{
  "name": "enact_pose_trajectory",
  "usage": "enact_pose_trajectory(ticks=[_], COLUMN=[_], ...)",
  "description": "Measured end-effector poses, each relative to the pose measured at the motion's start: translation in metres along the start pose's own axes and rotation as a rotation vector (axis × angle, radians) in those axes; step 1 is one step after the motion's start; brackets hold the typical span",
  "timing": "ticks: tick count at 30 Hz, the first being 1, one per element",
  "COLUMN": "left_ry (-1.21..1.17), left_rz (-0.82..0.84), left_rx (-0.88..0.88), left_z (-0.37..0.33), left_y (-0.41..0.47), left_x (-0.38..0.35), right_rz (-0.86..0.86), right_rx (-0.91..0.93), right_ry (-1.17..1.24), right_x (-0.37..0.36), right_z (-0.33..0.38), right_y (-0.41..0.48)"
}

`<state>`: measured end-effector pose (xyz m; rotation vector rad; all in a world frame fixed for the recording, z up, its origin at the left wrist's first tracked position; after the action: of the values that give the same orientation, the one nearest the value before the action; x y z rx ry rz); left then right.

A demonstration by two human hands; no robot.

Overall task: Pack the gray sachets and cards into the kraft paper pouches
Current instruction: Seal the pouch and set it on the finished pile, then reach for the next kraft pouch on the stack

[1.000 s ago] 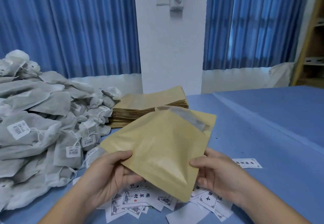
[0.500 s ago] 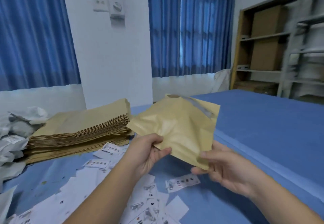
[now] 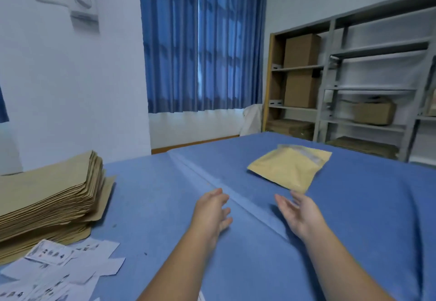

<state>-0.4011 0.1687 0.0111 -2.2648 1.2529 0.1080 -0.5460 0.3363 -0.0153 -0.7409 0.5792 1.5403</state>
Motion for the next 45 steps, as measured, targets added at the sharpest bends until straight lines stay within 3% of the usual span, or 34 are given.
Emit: enact_pose_trajectory(ticks=[8, 16, 23, 27, 30, 32, 33, 36, 37, 38, 41, 45], left_ry=[-0.033, 0.0, 0.245, 0.323, 0.51, 0.573, 0.583, 0.679, 0.726, 0.771, 0.816, 0.815], left_rz=[-0.036, -0.142, -0.488, -0.75, -0.909, -0.92, -0.919, -0.944, -0.953, -0.961, -0.974, -0.968], left_rx=[0.031, -0.117, -0.271, -0.263, -0.239, -0.246, -0.254, -0.236, -0.217, -0.204, -0.201, -0.191], left_z=[-0.002, -0.045, -0.06, -0.036, -0.014, -0.011, -0.011, -0.011, -0.01, -0.008, -0.009, -0.01], left_y=[-0.017, -0.09, -0.183, -0.22, -0.229, -0.227, -0.225, -0.217, -0.214, -0.212, -0.21, -0.209], left_x=[0.038, 0.121, 0.264, 0.349, 0.388, 0.396, 0.398, 0.397, 0.398, 0.397, 0.398, 0.4], right_rz=[0.125, 0.487, 0.79, 0.86, 0.92, 0.984, 1.063, 1.369, 1.423, 1.434, 1.373, 1.407], right_rx=[-0.119, -0.286, -0.433, -0.408, -0.341, -0.227, -0.043, 0.937, 1.173, 1.287, 1.349, 1.061], right_ry=[-0.285, -0.418, -0.409, -0.462, -0.581, -0.762, -0.969, -1.718, -1.799, -1.804, -1.753, -2.011], right_x=[-0.015, -0.112, -0.183, -0.215, -0.235, -0.246, -0.253, -0.286, -0.295, -0.303, -0.328, -0.344], right_z=[-0.026, -0.106, -0.182, -0.208, -0.229, -0.244, -0.248, -0.253, -0.257, -0.259, -0.261, -0.262], right_y=[-0.012, -0.108, -0.21, -0.252, -0.283, -0.3, -0.304, -0.321, -0.329, -0.332, -0.319, -0.28])
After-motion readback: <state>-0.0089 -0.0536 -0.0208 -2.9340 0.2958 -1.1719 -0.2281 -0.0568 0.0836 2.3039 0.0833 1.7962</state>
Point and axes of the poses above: each hand's wrist, its own y-axis towards the middle knuckle, its own x-axis out of the back of the hand, z = x × y, the point moved 6 cm from there along y, towards the middle knuckle, and after that the axes turned 15 degrees about x, right-handed, at the moved point
